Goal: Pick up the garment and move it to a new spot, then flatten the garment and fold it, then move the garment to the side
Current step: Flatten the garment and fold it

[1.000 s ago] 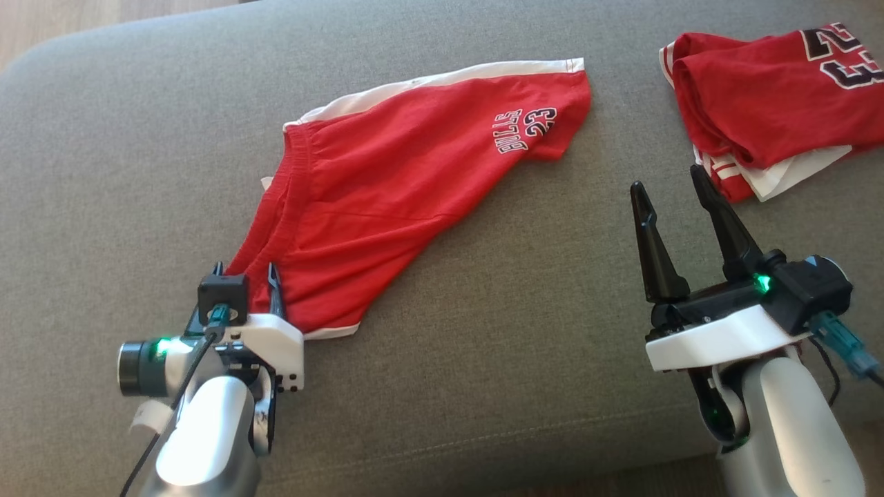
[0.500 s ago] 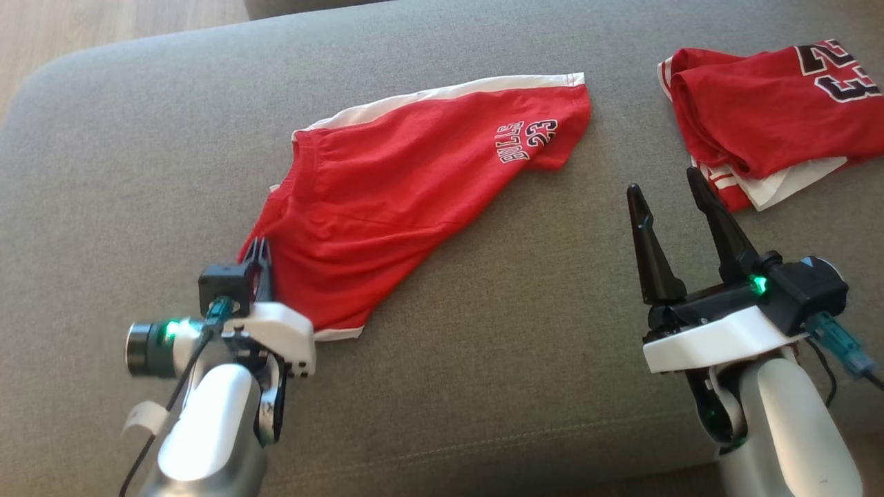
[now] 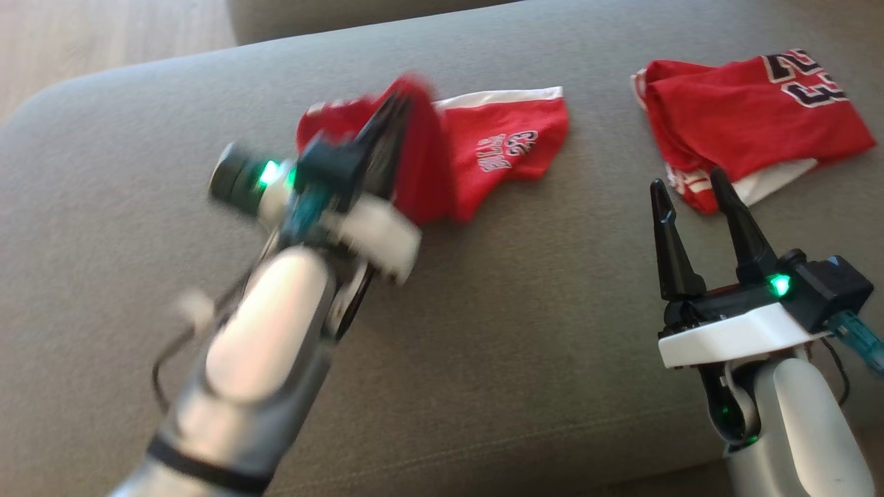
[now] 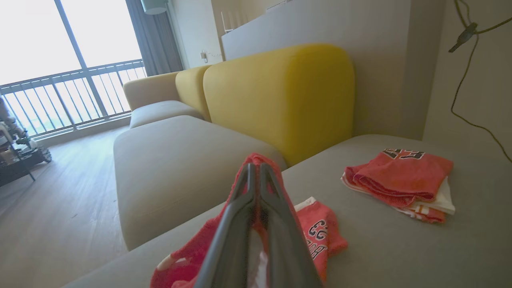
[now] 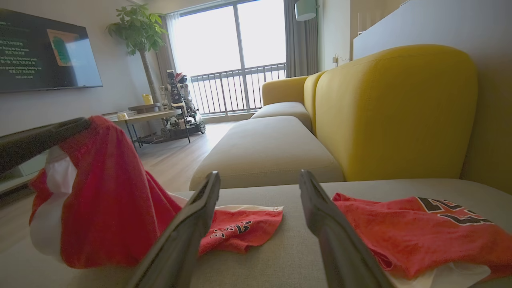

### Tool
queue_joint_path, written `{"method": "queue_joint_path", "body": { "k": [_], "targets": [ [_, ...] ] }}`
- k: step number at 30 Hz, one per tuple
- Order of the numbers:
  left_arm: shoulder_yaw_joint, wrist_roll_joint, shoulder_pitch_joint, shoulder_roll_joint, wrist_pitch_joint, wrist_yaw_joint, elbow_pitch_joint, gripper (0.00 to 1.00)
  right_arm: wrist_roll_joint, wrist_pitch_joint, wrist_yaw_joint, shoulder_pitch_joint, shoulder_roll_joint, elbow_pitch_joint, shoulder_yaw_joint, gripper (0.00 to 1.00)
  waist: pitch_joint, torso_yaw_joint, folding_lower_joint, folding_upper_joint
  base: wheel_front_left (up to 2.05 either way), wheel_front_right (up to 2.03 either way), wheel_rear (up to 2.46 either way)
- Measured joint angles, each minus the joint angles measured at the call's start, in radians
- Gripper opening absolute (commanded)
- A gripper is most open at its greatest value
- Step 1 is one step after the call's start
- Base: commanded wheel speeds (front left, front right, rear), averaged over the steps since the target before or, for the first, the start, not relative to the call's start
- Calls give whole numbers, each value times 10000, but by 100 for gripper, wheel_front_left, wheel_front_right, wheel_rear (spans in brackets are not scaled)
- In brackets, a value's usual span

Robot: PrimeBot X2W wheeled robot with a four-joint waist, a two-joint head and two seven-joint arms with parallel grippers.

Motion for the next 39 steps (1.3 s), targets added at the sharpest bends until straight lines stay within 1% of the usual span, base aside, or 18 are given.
{"method": "queue_joint_path", "body": {
  "k": [1,3,5,6,7,9,11,12,14,16,18,19,21,23,27,31,33,39],
  "targets": [
    [-134,-75,-390,-98,146,-128,-25,0,46,0,0,-4,0,10,17,100,-17,-75,0,0,0,0,0],
    [-332,-692,-1154,-253,416,-286,-15,0,201,0,0,-12,13,21,48,100,-61,-262,0,0,0,0,0],
    [-692,-1243,-1829,-249,485,-290,-31,0,391,0,0,-14,23,50,44,100,-135,-492,0,0,0,0,0],
    [-980,-1837,-2134,-234,499,-222,-138,0,533,0,0,-14,29,81,23,100,-176,-623,0,0,0,0,0],
    [-1317,-2479,-2425,-242,518,-88,-291,0,688,0,0,-12,31,98,-31,100,-213,-748,0,0,0,0,0],
    [-1889,-3530,-3033,-293,458,355,-629,0,897,0,0,-4,31,134,-169,100,-293,-964,0,0,0,0,0],
    [-2226,-4236,-3737,-343,161,809,-846,0,972,0,0,17,31,203,-263,100,-379,-1112,0,0,0,0,0],
    [-2328,-4429,-4130,-353,-17,1016,-876,0,972,0,0,49,31,207,-303,100,-422,-1152,0,0,0,0,0],
    [-2345,-4458,-4811,-380,-337,1317,-681,0,972,0,0,161,31,203,-412,100,-453,-1139,0,0,0,0,0],
    [-2213,-4548,-5123,-420,-504,1476,-247,0,972,0,0,257,36,203,-556,100,-431,-1048,0,0,0,0,0],
    [-2180,-4587,-5005,-316,-579,1469,405,0,972,0,0,268,35,190,-671,100,-372,-912,0,0,0,0,0],
    [-2196,-4589,-4611,12,-646,1390,984,0,968,0,0,264,38,155,-662,100,-284,-764,0,0,0,0,0],
    [-2234,-4592,-3992,474,-715,1149,1457,0,951,0,0,248,46,125,-704,100,-187,-595,0,0,0,0,0],
    [-2242,-4592,-3329,903,-817,1016,1981,0,878,0,0,209,50,100,-786,100,-78,-397,0,0,0,0,0],
    [-2268,-4596,-2481,1565,-869,1009,3375,0,683,0,0,105,54,86,-754,100,161,19,0,0,0,0,0],
    [-2259,-4663,-2113,1722,-968,871,4278,0,596,0,0,-34,58,84,-571,100,427,343,0,0,0,0,0],
    [-2236,-4765,-2056,1647,-1066,708,4405,0,493,0,0,-185,58,84,-479,100,529,480,0,0,0,0,0],
    [-2071,-4763,-1617,1455,-1191,614,4456,0,339,0,0,-289,58,88,-441,100,635,791,0,0,0,0,0]
  ]
}}
